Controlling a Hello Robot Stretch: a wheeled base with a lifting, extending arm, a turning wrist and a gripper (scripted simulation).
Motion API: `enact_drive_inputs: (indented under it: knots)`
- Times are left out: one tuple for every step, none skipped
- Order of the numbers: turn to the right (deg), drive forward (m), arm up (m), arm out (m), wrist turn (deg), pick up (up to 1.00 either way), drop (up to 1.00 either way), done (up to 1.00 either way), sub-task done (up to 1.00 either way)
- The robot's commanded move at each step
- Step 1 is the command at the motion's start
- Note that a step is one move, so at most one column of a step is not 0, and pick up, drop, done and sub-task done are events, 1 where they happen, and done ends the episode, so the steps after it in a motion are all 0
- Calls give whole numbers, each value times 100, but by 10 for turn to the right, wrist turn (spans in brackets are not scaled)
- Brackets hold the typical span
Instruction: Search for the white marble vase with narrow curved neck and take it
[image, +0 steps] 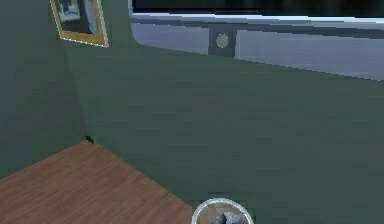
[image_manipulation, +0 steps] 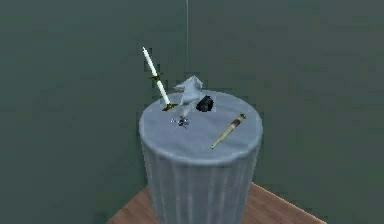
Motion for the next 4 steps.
enact_drive_inputs:
  knots:
    - [0, 0, 38, 0, 0, 0, 0, 0, 0]
    - [0, 0, 0, 50, 0, 0, 0, 0, 0]
    - [0, 0, 0, 0, 450, 0, 0, 0, 0]
    - [0, 0, 0, 0, 450, 0, 0, 0, 0]
